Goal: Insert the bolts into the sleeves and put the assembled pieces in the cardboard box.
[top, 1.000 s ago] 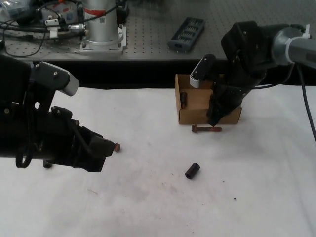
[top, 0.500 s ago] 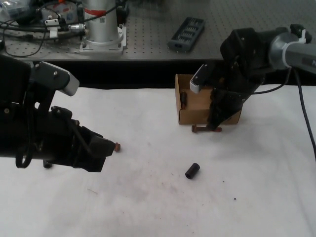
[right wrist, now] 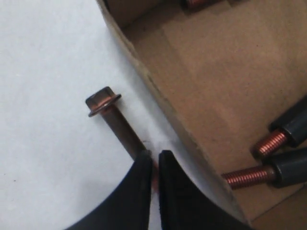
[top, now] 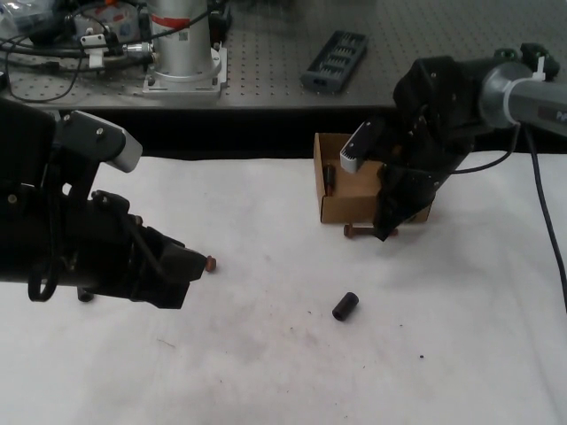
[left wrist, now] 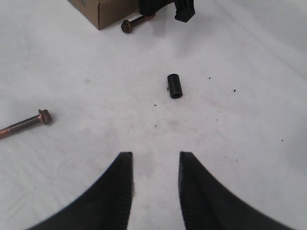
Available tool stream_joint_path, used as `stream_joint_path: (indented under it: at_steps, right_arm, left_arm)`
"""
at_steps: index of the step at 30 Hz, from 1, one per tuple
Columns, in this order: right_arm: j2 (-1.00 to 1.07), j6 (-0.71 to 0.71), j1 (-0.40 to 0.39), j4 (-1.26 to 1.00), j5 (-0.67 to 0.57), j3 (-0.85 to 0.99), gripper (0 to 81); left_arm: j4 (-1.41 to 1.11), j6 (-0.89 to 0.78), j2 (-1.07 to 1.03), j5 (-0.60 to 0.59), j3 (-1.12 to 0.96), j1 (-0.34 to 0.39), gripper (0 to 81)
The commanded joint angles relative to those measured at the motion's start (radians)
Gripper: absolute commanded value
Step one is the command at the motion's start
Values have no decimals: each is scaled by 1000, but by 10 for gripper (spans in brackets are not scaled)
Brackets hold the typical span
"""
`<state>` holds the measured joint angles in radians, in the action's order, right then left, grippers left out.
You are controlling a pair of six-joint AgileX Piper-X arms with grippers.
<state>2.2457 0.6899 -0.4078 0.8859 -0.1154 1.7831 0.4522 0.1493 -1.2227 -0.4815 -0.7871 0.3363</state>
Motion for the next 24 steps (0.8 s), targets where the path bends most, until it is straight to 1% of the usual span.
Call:
stream_joint_path:
  at_steps: [1, 7, 11, 13, 18, 22, 24]
  right_arm:
    - [1, -1, -2, 7, -10, 13, 54]
    - [1, -26, -2, 7, -16, 13, 54]
    - [1, -57, -2, 28, -101, 13, 54]
    - [1, -73, -2, 35, -113, 13, 54]
    - [1, -116, -2, 77, -107, 13, 54]
    - [1, -140, 1, 198, -32, 13, 54]
    - [1, -153, 4, 244, -16, 13, 54]
  left_arm:
    - [-5, 8, 15, -2, -2, -2, 241]
    - [-5, 8, 15, -2, -2, -2, 241]
    - [-5, 8, 15, -2, -2, -2, 241]
    - [-5, 8, 15, -2, -2, -2, 241]
    - [-5, 8, 15, -2, -2, -2, 241]
    - [-2, 8, 15, -2, -2, -2, 241]
    - [-2, 8, 15, -2, -2, -2, 241]
